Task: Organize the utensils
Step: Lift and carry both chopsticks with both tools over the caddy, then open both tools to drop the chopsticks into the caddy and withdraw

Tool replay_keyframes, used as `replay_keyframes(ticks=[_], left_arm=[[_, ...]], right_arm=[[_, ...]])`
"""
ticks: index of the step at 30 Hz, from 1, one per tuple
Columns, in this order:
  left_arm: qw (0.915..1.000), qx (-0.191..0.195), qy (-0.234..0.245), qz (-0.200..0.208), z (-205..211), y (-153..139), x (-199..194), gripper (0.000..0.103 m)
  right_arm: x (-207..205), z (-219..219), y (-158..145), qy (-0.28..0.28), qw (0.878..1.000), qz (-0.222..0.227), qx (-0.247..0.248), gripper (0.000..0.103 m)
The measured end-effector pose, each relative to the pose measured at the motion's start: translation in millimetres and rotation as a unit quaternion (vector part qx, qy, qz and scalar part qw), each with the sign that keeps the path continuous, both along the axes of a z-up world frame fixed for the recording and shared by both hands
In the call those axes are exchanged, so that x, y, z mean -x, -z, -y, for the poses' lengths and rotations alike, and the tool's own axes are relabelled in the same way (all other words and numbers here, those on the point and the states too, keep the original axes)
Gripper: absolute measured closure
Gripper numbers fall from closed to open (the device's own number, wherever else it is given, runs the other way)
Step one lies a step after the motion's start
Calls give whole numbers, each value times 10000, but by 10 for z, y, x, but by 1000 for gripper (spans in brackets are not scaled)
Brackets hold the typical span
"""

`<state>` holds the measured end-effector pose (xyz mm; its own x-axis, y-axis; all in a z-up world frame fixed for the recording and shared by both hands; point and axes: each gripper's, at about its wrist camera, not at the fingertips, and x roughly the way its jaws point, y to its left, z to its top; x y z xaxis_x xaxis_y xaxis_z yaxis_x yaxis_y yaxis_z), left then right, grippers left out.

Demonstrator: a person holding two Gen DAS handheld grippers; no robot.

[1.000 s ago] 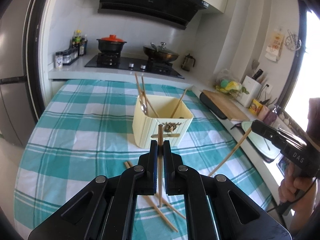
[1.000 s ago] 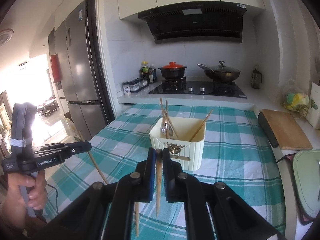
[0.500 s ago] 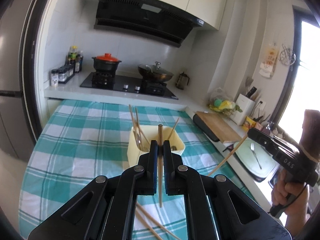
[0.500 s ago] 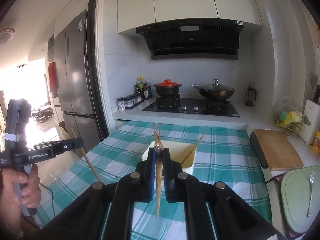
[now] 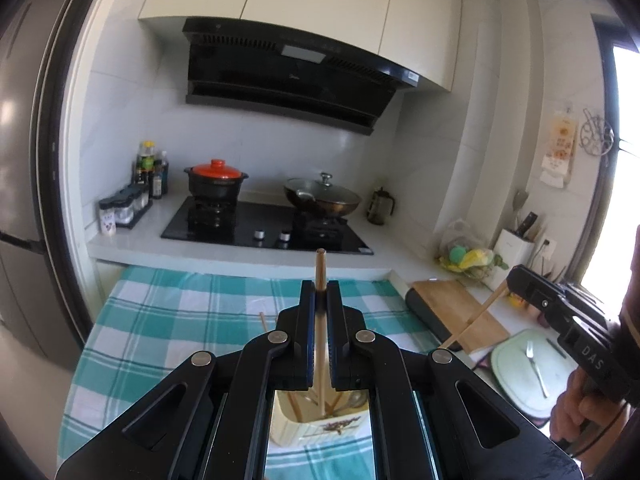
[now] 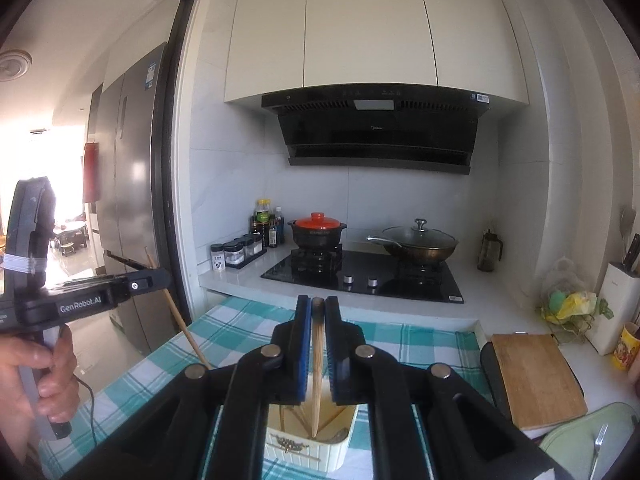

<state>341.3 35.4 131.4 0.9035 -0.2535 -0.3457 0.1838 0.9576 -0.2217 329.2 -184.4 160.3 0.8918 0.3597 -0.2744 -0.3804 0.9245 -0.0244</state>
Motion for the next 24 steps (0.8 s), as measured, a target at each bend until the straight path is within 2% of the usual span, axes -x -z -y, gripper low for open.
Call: replay_keyframes(ticks=[6, 12, 19, 20, 21, 22, 23, 24], left_arm=[[9992, -194, 43, -336, 184, 260, -429, 100], [9950, -376, 252, -886, 328, 590, -774, 100], [9878, -295, 197, -1518, 384, 938, -1155, 99], [9870, -259, 165, -1577, 366, 961, -1189, 94], [9864, -215, 127, -1623, 333, 974, -1208, 81], [9864, -182, 69, -1634, 298, 973, -1209, 73], [9869, -151, -1, -1605, 251, 948, -1175, 58], [9878, -139, -39, -1548, 208, 922, -1137, 48]], right_arm=[[-411, -101, 244, -179, 9996, -241, -1, 96], [-829, -200, 663, -381, 9939, -1029, 136, 96], [-1330, -327, 1103, -470, 9809, -1883, 127, 95], [-1390, -329, 1134, -453, 9799, -1942, 73, 95], [-1438, -330, 1150, -431, 9795, -1970, 28, 91], [-1469, -319, 1148, -396, 9799, -1956, -19, 79], [-1472, -294, 1124, -350, 9811, -1900, -94, 69], [-1461, -263, 1088, -307, 9824, -1835, -174, 66]])
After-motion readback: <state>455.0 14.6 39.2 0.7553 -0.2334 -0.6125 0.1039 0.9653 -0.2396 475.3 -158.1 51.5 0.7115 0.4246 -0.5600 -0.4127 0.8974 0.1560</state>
